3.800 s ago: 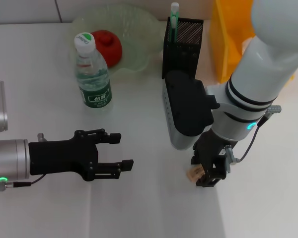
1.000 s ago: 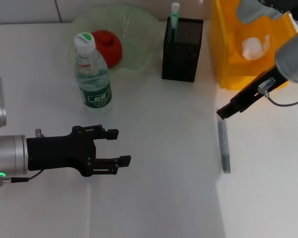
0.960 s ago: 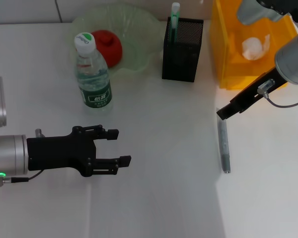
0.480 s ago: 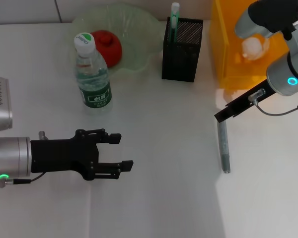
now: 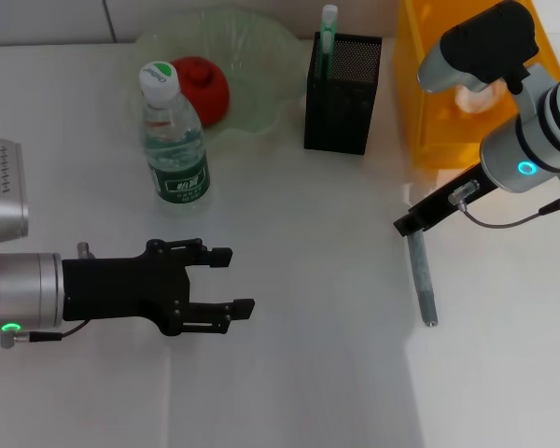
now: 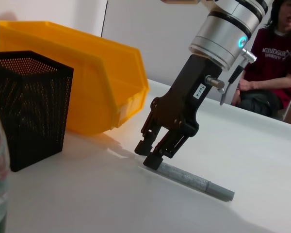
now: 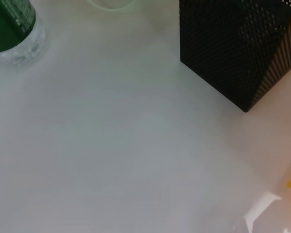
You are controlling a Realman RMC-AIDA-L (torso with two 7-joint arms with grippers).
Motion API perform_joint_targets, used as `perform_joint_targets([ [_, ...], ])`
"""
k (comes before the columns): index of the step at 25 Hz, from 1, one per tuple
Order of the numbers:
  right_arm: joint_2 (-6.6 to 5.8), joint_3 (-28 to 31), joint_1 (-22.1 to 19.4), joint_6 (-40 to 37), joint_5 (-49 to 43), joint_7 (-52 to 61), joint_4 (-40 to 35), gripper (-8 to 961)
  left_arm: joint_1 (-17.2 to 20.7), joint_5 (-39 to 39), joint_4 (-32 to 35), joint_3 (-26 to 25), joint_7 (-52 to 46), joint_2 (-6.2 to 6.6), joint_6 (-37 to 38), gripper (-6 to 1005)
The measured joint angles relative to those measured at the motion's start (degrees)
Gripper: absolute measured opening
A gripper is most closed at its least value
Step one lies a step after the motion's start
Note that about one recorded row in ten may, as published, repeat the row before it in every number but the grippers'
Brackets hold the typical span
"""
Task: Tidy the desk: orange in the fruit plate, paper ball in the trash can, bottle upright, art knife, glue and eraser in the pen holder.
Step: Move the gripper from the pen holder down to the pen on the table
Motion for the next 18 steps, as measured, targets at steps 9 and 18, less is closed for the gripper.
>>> perform_joint_targets([
  [9,0.03,-0.1,0.0,0.1,0.8,-0.1,0.6,344,-0.2,0.0,-0.2,-0.2,0.0,0.0,-0.5,804],
  [18,0.03,-1.3,0.1,0.1,0.8,-0.2,0.7,270,-0.2,0.0,-0.4,-0.3,0.4,-0.09,-1.2,803],
])
